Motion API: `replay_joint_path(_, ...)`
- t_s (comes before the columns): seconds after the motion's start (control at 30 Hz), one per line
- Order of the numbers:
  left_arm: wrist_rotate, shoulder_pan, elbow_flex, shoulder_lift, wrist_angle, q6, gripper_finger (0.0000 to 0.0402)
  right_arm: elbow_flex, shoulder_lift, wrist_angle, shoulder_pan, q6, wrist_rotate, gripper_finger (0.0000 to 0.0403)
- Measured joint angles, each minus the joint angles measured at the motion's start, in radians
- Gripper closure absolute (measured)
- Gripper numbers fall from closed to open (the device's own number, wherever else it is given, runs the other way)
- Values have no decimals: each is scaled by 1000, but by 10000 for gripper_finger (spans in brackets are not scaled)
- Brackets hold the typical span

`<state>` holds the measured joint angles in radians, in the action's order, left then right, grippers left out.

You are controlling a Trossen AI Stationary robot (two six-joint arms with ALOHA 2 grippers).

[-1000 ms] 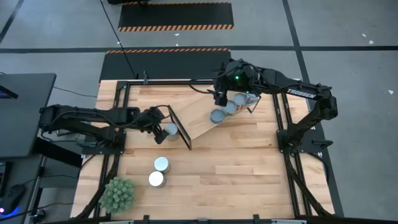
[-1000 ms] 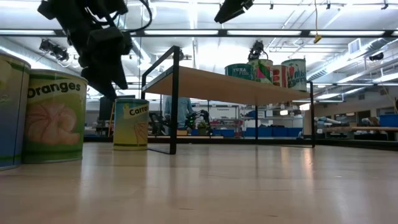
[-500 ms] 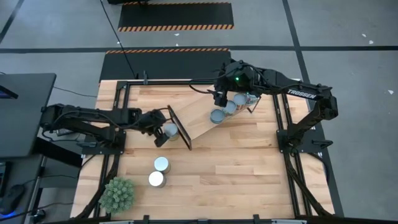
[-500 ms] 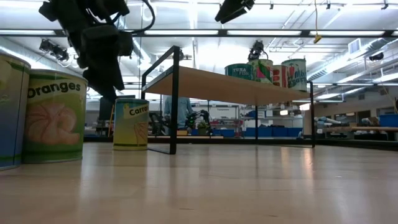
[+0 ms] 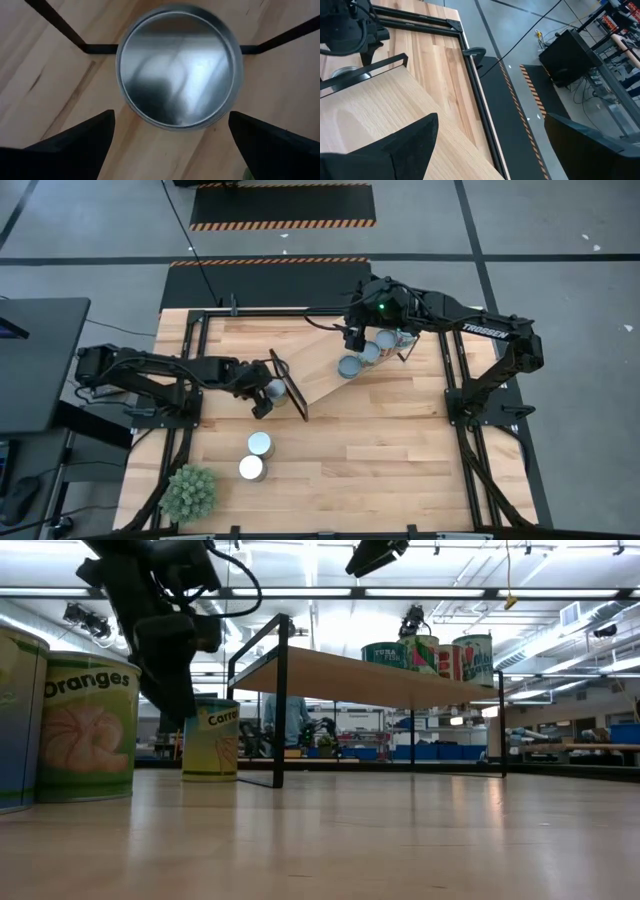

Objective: Pick and place cans onto a shelf
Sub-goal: Put the canned carrots on the shelf

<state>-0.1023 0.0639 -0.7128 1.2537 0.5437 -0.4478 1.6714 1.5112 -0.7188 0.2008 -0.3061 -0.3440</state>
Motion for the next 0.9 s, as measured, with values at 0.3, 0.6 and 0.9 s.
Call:
replay_joint_path(0.3, -45, -1, 0, 67, -124, 34, 5, 0, 0, 0, 0, 2, 5, 31)
replay_joint_path(0.6, -107, -1, 0, 76, -169, 43, 5, 0, 0, 0, -2, 12, 6, 31)
replay_joint_path(0.9, -79, -1, 0, 76, -179, 48, 25, 0, 0, 0, -2, 11, 6, 31)
